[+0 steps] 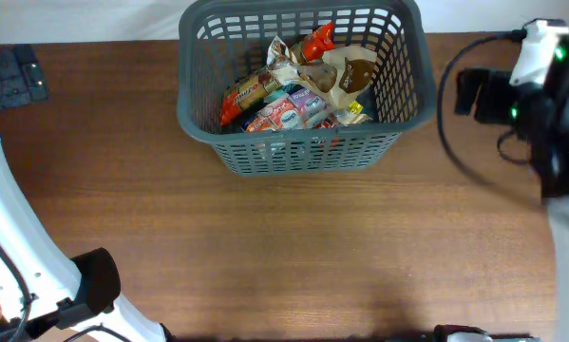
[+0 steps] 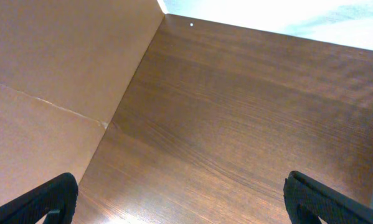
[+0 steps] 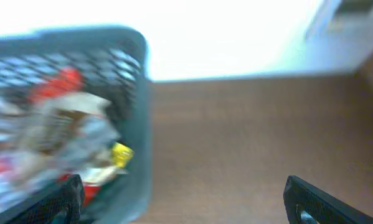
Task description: Pack container
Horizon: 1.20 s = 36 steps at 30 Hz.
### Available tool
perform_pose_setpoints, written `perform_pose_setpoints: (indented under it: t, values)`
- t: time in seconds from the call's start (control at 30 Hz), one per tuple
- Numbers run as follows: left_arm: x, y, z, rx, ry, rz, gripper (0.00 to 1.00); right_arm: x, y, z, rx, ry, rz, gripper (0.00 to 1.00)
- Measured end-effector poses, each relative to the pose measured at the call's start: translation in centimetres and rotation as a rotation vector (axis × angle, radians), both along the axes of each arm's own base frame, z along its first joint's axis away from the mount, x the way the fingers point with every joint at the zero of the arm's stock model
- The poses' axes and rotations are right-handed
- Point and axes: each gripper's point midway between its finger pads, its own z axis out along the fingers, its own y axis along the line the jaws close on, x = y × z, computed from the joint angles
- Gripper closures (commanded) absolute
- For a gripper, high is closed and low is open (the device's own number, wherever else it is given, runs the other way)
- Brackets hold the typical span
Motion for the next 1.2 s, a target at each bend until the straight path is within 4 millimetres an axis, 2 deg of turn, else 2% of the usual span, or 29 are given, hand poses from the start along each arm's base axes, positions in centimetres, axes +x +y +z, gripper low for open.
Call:
perform_pose_setpoints:
  t: [0.13, 0.27, 0.3, 0.4, 0.47, 0.57, 0.7, 0.9, 0.93, 0.97, 1.07, 1.2]
  values:
    - [0.0, 0.0, 0.0, 0.0, 0.0, 0.0, 0.01, -5.6, 0.9, 6.1, -0.014, -0.191, 0.013, 0.01]
    - [0.0, 0.0, 0.0, 0.0, 0.001, 0.0, 0.01, -11.0, 1.3, 10.1, -0.024, -0.344, 0.018, 0.01]
    - [0.0, 0.0, 0.0, 0.0, 0.002, 0.0, 0.01, -12.6, 1.6, 10.8, -0.026, -0.383, 0.022, 0.01]
    - [0.0, 0.0, 0.0, 0.0, 0.001, 0.0, 0.01, -15.6, 2.0, 11.7, -0.031, -0.5, 0.033, 0.01]
    - [0.0, 0.0, 0.0, 0.0, 0.002, 0.001, 0.01, -16.5, 1.9, 12.3, -0.039, -0.606, 0.026, 0.01]
    - [0.0, 0.0, 0.0, -0.001, 0.001, 0.0, 0.01, -16.9, 1.4, 11.8, -0.049, -0.733, -0.004, 0.01]
    - [0.0, 0.0, 0.0, -0.001, 0.002, -0.001, 0.01, -16.2, 0.1, 6.5, -0.064, -0.77, -0.08, 0.01]
    - [0.0, 0.0, 0.0, -0.001, 0.002, 0.0, 0.01, -14.1, -1.1, -3.6, -0.077, -0.701, -0.143, 0.01]
    - [0.0, 0.0, 0.0, -0.001, 0.002, 0.0, 0.01, -13.8, -1.2, -6.0, -0.078, -0.676, -0.149, 0.01]
    - [0.0, 0.0, 0.0, -0.002, 0.002, -0.001, 0.01, -13.5, -1.2, -7.5, -0.08, -0.67, -0.151, 0.01]
    - [0.0, 0.0, 0.0, -0.001, 0.002, -0.001, 0.01, -13.4, -1.4, -10.5, -0.082, -0.657, -0.158, 0.01]
    - [0.0, 0.0, 0.0, -0.001, 0.001, 0.0, 0.01, -13.8, -1.8, -12.7, -0.086, -0.67, -0.182, 0.01]
